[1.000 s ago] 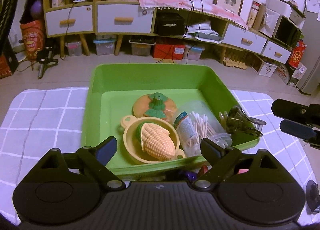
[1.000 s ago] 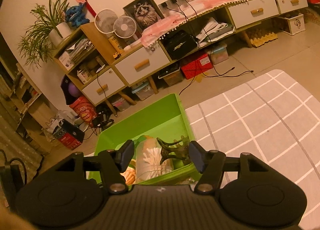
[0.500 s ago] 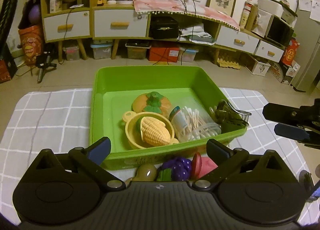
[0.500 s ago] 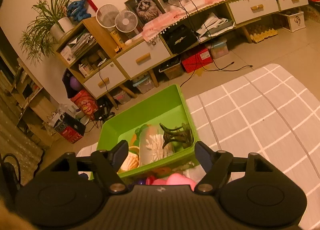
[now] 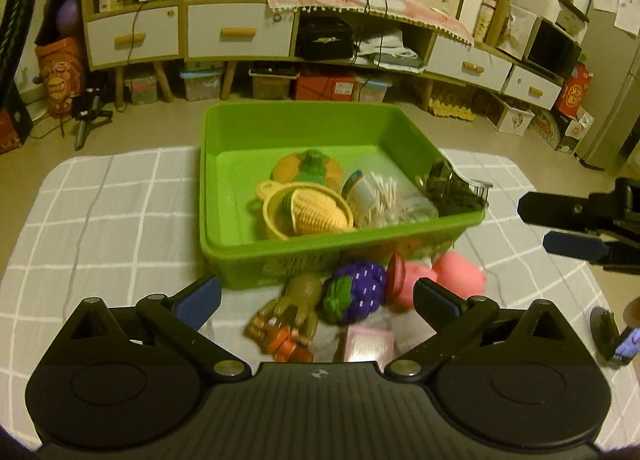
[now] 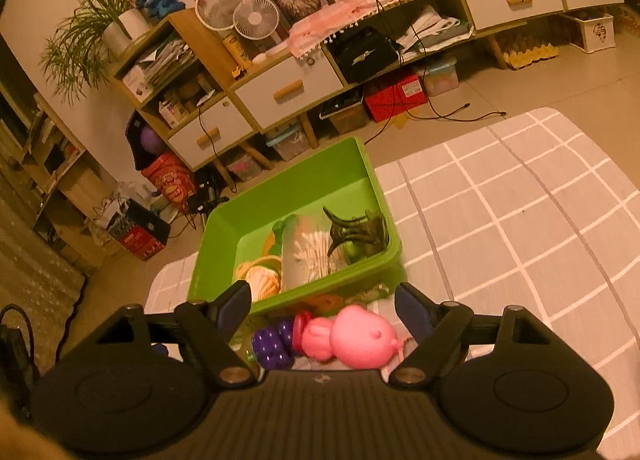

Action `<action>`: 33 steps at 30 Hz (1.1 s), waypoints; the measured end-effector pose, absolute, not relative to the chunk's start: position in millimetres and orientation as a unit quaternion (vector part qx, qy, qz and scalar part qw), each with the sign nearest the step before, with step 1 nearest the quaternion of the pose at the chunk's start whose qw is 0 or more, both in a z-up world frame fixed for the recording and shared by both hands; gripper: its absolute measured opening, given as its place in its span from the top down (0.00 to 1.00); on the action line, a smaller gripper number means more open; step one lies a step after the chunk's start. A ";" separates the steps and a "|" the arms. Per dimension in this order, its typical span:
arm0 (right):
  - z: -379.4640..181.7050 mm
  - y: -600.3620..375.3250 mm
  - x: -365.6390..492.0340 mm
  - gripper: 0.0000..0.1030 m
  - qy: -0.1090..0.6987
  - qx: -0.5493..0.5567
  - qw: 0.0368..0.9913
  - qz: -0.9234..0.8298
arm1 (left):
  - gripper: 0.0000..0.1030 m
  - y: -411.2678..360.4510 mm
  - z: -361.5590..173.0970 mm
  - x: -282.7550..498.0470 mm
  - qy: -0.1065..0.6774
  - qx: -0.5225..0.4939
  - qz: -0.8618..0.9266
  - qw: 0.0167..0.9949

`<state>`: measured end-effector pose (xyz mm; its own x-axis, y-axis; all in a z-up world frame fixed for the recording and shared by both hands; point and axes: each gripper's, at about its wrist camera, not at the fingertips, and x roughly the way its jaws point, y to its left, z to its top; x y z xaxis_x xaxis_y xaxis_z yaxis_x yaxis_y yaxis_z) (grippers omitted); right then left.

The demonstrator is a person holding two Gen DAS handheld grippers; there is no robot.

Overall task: Organize rigid objects
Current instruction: 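Pull both tools back from the tub toward the remaining toys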

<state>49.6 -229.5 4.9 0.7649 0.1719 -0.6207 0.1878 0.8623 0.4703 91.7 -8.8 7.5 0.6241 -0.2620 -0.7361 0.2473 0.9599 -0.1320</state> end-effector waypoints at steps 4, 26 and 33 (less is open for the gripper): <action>0.7 -226.5 47.7 0.51 0.351 0.253 0.901 -0.003 | 0.02 -2.6 2.5 82.5 0.413 -0.009 -0.138 0.900; -34.9 -225.5 47.8 0.51 0.414 0.193 0.889 -0.021 | 0.02 34.7 -42.5 47.5 0.422 -0.018 -0.127 0.898; -49.3 -229.3 51.9 0.51 0.442 0.186 0.877 -0.033 | 0.02 22.3 -52.0 36.6 0.431 0.021 -0.143 0.891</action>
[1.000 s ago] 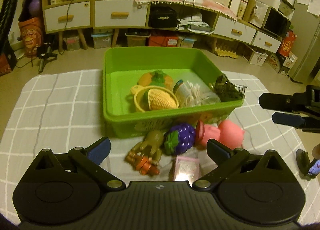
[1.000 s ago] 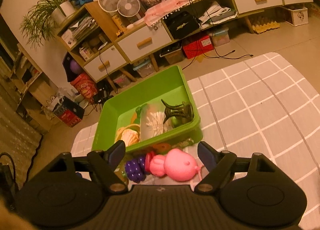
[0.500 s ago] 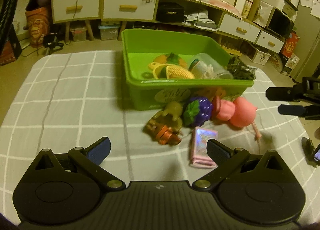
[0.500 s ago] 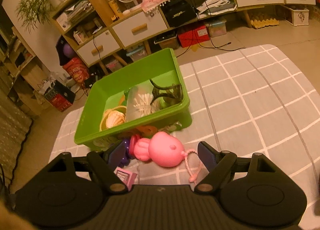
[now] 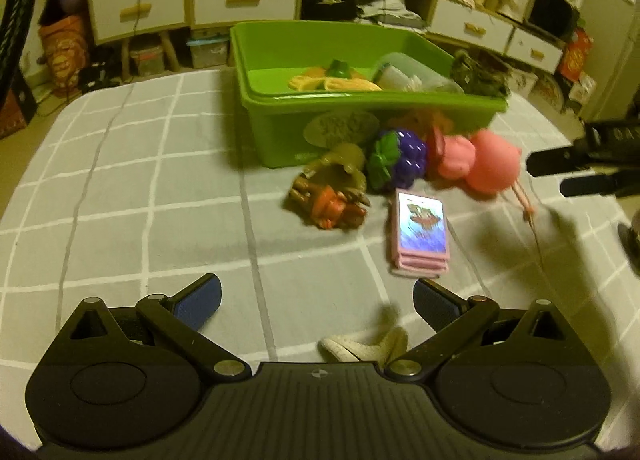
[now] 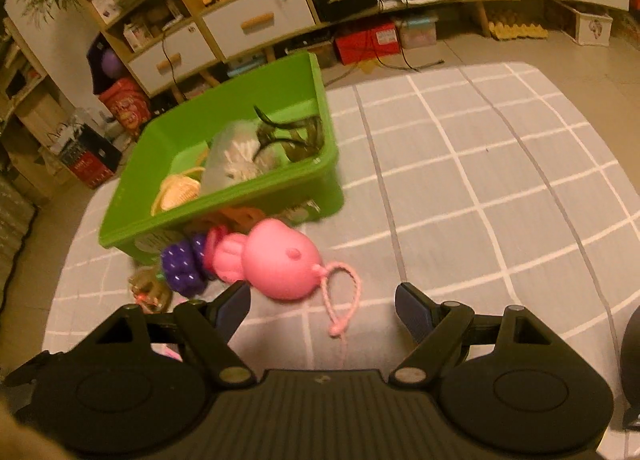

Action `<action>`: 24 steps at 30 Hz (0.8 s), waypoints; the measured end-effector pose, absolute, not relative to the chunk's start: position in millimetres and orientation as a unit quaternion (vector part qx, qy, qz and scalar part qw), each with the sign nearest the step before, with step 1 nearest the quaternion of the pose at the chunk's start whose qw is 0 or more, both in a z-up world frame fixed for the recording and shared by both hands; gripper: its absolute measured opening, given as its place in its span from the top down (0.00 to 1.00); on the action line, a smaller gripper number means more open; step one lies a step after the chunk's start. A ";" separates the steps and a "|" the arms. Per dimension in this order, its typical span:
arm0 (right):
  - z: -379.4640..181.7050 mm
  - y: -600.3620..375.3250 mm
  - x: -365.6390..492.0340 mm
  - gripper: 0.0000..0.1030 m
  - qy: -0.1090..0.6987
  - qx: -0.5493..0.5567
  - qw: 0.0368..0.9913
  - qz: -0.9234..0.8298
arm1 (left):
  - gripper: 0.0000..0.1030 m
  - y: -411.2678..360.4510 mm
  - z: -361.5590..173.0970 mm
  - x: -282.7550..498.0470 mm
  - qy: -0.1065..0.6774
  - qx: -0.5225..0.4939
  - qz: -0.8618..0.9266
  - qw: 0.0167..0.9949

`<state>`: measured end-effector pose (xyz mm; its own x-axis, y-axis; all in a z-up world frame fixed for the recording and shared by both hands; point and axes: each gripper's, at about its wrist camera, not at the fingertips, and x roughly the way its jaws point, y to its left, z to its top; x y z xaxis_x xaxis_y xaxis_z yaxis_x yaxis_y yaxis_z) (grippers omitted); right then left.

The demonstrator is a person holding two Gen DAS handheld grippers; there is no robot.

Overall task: Organize rigid objects
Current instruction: 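Pull both tools back from the tub toward the remaining toys, then grasp the white starfish with the left tool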

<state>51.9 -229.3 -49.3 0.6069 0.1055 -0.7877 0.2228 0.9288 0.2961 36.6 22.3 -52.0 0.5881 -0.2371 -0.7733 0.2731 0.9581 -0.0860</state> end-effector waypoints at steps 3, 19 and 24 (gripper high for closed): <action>-54.5 -228.0 53.7 0.51 0.455 0.180 0.872 -0.032 | 0.02 16.8 -53.7 33.3 0.437 0.033 -0.152 0.886; -65.7 -227.3 60.9 0.51 0.476 0.156 0.865 -0.039 | 0.06 -4.1 -52.3 12.2 0.495 0.096 -0.191 0.842; -67.7 -228.9 64.4 0.51 0.478 0.159 0.863 -0.044 | 0.15 -3.7 -52.8 11.1 0.499 0.098 -0.195 0.839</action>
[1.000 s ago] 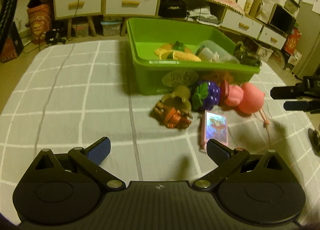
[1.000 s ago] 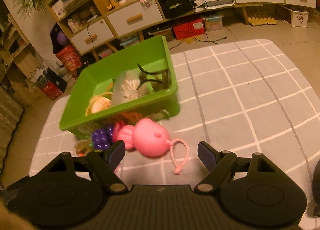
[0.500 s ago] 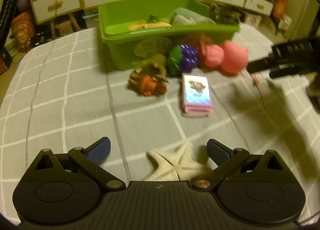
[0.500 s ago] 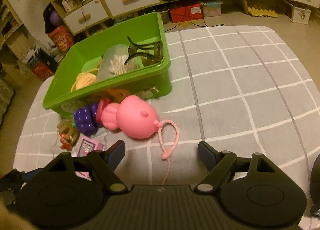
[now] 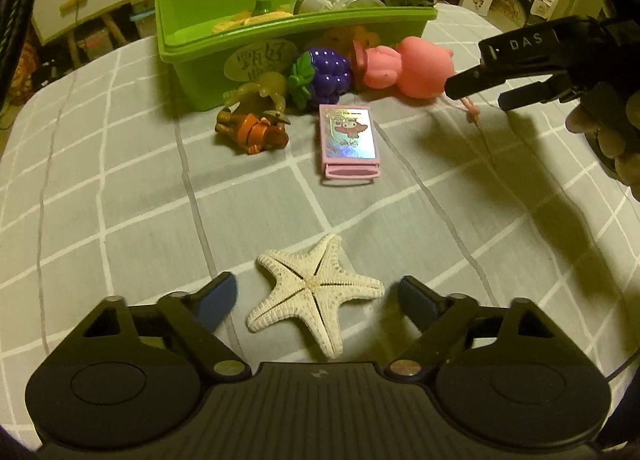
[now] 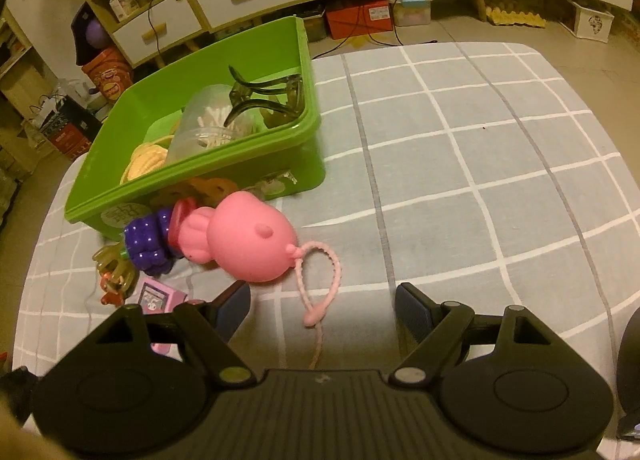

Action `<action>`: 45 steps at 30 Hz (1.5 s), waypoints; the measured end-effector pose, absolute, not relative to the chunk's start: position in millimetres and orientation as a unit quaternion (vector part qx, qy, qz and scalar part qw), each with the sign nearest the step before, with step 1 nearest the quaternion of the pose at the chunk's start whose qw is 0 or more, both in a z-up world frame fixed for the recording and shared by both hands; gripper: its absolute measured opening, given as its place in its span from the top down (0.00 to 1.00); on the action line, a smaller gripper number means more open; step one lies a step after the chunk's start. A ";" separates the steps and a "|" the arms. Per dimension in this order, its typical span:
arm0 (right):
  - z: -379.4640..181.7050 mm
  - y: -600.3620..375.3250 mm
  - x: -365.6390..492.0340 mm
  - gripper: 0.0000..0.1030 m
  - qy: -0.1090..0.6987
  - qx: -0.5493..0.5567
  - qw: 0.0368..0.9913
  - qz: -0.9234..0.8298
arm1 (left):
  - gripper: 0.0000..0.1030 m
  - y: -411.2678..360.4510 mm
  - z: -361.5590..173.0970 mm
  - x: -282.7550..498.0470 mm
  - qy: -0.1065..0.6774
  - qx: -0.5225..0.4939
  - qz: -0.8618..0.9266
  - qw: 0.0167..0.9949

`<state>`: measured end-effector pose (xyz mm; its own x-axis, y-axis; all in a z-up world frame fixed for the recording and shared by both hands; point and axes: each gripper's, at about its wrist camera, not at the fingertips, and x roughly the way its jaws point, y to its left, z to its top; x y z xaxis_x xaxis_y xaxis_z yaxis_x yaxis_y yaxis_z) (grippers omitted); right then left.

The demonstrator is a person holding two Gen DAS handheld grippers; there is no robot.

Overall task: Organize rigid objects
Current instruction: 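Grasp the white starfish with the left tool, then grasp the pink pig toy with the right tool while the left tool holds the starfish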

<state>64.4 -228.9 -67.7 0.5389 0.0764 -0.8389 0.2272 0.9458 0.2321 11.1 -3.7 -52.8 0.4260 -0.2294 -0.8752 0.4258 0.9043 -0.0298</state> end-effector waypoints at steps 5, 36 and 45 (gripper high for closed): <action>-68.3 -224.3 69.2 0.51 0.480 0.155 0.862 -0.040 | 0.22 -2.5 -50.9 9.9 0.496 0.100 -0.196 0.840; -73.5 -196.8 85.4 0.51 0.461 0.102 0.882 -0.001 | 0.36 0.0 -45.8 10.5 0.490 0.082 -0.197 0.845; -77.8 -186.4 88.8 0.51 0.446 0.062 0.893 0.002 | 0.36 2.0 -46.2 10.7 0.489 0.077 -0.194 0.847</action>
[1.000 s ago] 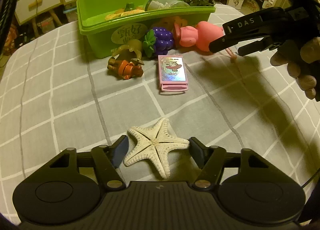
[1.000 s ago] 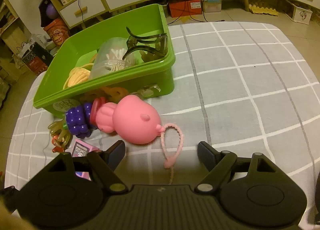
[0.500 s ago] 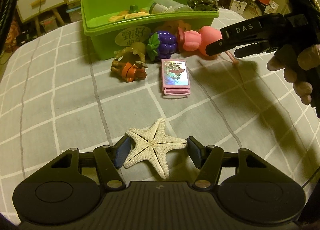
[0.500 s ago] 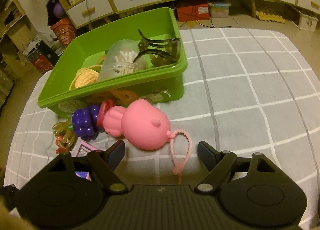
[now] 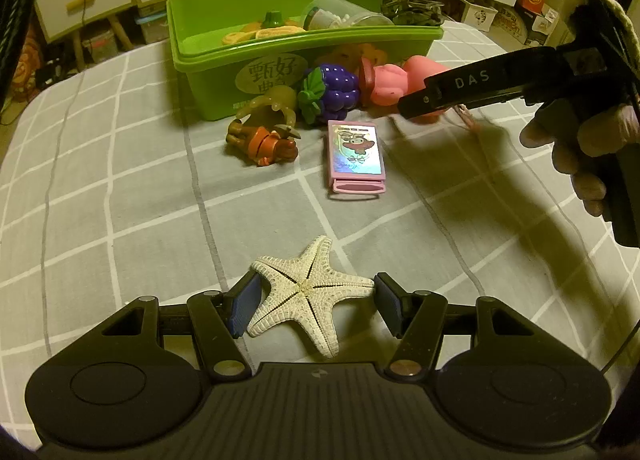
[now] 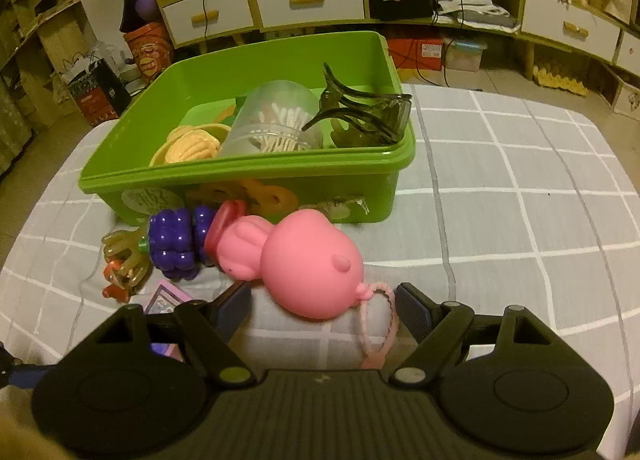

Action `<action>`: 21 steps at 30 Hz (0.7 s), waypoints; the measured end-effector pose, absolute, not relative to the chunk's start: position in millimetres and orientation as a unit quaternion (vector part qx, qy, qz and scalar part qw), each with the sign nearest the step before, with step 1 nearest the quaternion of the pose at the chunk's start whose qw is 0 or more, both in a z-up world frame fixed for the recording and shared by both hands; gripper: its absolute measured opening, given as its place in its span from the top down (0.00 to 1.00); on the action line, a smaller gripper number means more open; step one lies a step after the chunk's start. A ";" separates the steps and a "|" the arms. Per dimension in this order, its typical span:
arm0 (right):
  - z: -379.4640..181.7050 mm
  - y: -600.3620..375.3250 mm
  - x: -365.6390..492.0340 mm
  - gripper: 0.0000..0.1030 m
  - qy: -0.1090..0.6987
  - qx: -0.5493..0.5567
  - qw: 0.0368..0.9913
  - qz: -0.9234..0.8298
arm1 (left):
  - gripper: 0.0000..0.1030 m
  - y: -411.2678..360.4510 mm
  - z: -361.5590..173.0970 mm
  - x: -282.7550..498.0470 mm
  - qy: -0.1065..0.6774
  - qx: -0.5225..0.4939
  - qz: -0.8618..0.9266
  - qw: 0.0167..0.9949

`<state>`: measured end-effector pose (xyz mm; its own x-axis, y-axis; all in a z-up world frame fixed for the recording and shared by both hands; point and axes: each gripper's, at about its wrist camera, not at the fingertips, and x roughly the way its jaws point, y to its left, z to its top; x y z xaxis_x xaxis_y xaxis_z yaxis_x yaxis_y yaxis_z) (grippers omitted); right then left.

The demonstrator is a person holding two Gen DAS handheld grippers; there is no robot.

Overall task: Organize rigid objects
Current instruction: 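Grasp the pink pig toy with the right tool while the left tool holds the starfish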

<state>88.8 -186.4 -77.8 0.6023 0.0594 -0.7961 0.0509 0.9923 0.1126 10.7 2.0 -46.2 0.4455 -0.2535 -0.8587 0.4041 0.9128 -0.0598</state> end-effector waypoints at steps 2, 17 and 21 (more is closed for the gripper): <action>-79.0 -185.1 89.3 0.51 0.444 0.053 0.894 0.002 | 0.36 1.9 -46.2 10.8 0.489 0.077 -0.194 0.847; -79.6 -181.3 90.8 0.73 0.444 0.042 0.895 -0.005 | 0.36 2.5 -46.1 11.1 0.489 0.076 -0.193 0.847; -77.8 -177.1 90.6 0.77 0.447 0.035 0.894 -0.003 | 0.36 2.4 -46.0 11.1 0.489 0.076 -0.193 0.847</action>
<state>90.6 -177.1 -77.8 0.5996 0.0257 -0.7999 0.0364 0.9976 0.0593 11.1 2.4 -46.0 0.4467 -0.2524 -0.8583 0.4013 0.9140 -0.0599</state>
